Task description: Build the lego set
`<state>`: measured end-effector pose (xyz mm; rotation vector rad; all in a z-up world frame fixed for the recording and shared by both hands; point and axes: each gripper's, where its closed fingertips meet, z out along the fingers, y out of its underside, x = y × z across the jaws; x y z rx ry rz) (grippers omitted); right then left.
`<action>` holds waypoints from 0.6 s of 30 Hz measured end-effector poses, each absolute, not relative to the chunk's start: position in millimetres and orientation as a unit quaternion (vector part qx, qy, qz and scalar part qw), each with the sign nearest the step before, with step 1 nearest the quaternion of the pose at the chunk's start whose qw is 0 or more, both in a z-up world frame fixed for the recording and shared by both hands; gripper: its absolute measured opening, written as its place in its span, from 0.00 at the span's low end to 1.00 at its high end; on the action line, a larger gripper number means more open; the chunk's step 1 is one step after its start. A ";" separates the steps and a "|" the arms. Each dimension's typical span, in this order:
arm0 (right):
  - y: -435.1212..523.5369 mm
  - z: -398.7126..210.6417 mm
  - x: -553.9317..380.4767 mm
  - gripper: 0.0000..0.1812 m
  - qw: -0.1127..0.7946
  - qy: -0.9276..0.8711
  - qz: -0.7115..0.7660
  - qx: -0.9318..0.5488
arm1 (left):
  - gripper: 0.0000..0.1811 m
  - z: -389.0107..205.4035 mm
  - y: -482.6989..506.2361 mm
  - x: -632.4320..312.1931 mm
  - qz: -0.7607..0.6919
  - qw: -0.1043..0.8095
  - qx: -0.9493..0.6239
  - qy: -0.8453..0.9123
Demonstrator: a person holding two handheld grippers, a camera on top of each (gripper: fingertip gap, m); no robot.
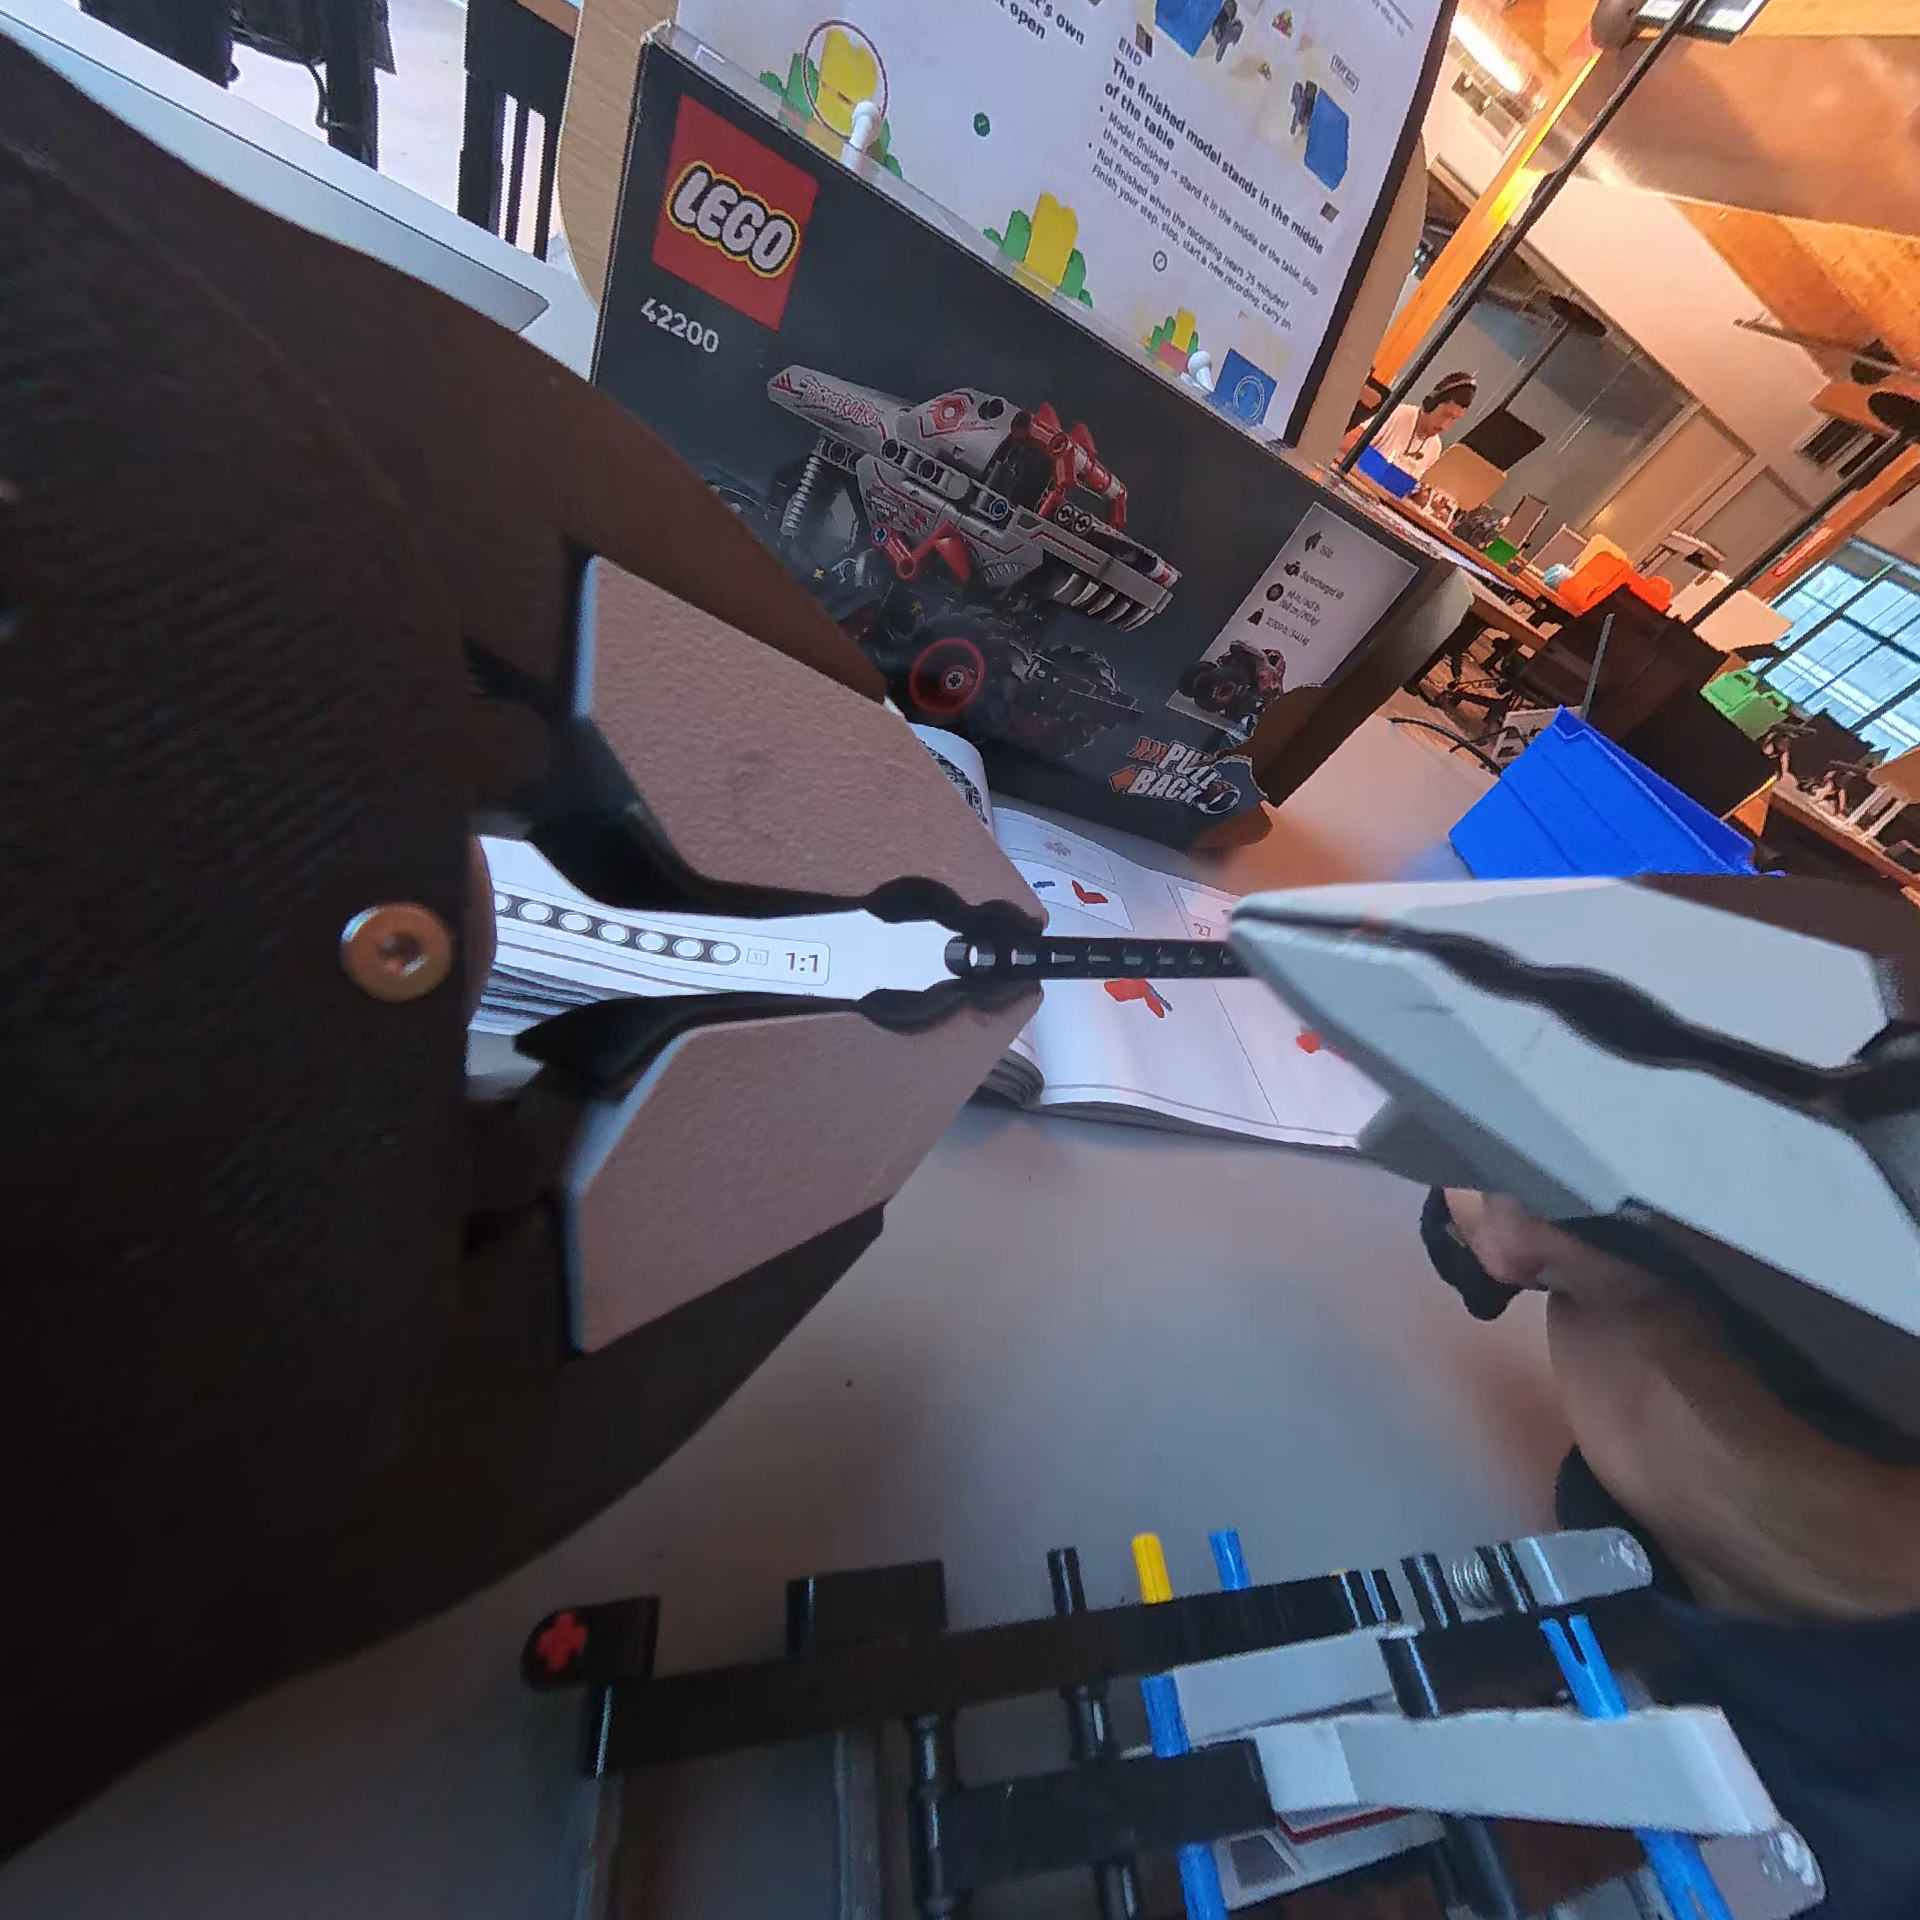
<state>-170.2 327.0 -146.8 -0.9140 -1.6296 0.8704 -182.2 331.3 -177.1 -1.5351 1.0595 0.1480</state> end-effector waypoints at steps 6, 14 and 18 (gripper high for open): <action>321.1 -158.4 -173.8 0.00 0.508 -0.702 0.335 -0.370 | 0.02 -177.7 330.7 -180.8 0.066 0.592 -0.659 0.459; 322.0 -163.4 -175.6 0.00 0.510 -0.711 0.317 -0.366 | 0.02 -178.6 330.9 -180.3 0.071 0.589 -0.659 0.462; 321.4 -163.1 -175.6 0.00 0.512 -0.712 0.314 -0.364 | 0.02 -178.0 330.4 -179.7 0.072 0.590 -0.658 0.463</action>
